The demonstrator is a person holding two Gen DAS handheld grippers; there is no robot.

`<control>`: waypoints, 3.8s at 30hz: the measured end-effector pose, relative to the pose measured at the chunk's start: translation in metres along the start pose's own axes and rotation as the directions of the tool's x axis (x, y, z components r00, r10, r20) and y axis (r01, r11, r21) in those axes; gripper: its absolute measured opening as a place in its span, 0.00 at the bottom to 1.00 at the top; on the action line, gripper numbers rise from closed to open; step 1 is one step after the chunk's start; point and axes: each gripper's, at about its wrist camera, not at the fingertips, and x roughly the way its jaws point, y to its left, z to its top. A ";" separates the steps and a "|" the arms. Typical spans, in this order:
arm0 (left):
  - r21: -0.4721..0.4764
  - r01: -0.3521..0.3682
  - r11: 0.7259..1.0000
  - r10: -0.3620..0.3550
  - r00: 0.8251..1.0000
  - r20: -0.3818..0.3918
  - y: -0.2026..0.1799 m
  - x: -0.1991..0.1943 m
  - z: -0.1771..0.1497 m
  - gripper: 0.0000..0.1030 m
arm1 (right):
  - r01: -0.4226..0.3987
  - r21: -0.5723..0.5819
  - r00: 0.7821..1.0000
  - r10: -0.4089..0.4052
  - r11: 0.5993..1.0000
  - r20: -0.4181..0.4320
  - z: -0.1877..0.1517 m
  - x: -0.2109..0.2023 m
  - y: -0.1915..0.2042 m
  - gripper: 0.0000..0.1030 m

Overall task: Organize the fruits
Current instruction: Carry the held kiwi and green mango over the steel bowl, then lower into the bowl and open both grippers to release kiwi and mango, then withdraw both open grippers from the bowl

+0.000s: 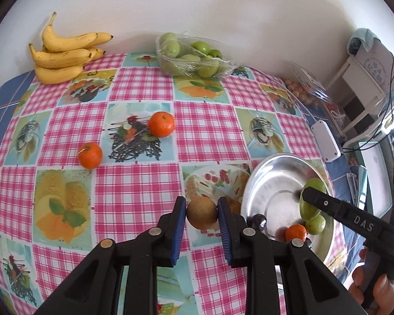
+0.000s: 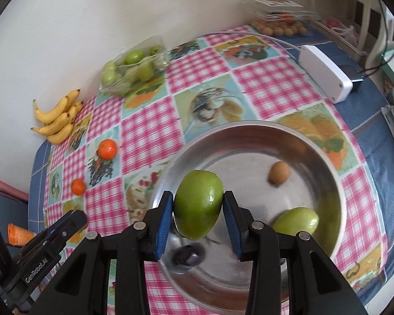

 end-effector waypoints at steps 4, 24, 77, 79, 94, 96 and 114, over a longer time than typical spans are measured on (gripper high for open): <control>0.055 -0.009 0.998 0.010 1.000 -0.013 -0.024 0.006 -0.005 0.26 | 0.019 0.064 1.000 -0.019 0.998 0.007 0.003 -0.004 -0.028 0.39; 0.216 -0.013 0.976 0.018 1.000 -0.023 -0.099 0.047 -0.016 0.26 | 0.000 0.160 1.000 -0.002 0.987 0.009 0.005 -0.008 -0.074 0.39; 0.001 -0.110 0.994 0.109 0.991 -0.074 -0.041 0.050 -0.003 0.59 | 0.026 0.009 0.999 -0.025 1.000 -0.041 0.002 0.004 -0.037 0.39; -0.014 -0.114 0.993 0.112 0.990 -0.083 -0.037 0.050 -0.004 0.62 | 0.034 0.002 0.998 -0.034 0.999 -0.045 0.002 0.005 -0.037 0.41; -0.120 -0.175 0.977 0.159 0.979 -0.129 -0.010 0.059 -0.009 1.00 | 0.080 -0.016 0.995 -0.081 0.997 -0.062 0.001 0.012 -0.037 0.80; -0.128 -0.182 0.975 0.166 0.978 -0.127 -0.007 0.059 -0.009 1.00 | 0.082 -0.018 0.995 -0.083 0.996 -0.061 0.000 0.013 -0.036 0.81; -0.172 -0.210 0.962 0.198 0.976 -0.085 0.007 0.049 -0.009 1.00 | 0.077 -0.043 0.997 -0.079 0.996 -0.027 0.000 0.012 -0.035 0.92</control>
